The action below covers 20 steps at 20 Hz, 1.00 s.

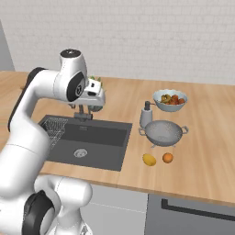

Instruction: Put the colander in the sink, put the mango, tangerine in the colander, and turn on the sink faucet and pour water over the colander.

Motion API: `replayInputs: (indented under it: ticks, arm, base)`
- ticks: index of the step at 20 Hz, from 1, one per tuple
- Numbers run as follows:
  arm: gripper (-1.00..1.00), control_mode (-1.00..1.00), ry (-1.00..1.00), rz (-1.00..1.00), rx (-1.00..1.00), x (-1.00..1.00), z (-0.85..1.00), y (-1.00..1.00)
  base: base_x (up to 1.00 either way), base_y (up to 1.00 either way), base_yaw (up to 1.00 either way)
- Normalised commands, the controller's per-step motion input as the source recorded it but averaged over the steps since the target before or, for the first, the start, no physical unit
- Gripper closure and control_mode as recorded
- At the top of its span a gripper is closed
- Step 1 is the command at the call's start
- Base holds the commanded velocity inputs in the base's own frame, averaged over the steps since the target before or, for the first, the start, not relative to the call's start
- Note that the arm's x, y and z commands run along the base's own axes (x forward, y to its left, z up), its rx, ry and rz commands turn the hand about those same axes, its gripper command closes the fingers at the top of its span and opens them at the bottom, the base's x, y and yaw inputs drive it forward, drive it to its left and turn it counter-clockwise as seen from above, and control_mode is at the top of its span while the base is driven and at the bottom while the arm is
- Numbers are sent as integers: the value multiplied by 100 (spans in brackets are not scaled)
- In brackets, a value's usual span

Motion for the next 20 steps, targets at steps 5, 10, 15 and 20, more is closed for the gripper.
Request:
replayInputs:
  ticks: [5, 10, 15, 20]
  arm:
    - [-100, -100, 6, 0, 1, 0, -25, -74]
    - [-100, -100, 1, 0, 0, 5, -62, -27]
    - [-100, -100, 0, 0, 0, 14, -45, -30]
    - [-100, -100, 3, 0, 0, 19, -26, -33]
  base:
    - [0, 0, 0]
    - [0, 0, 0]
    - [0, 0, 0]
    - [0, 0, 0]
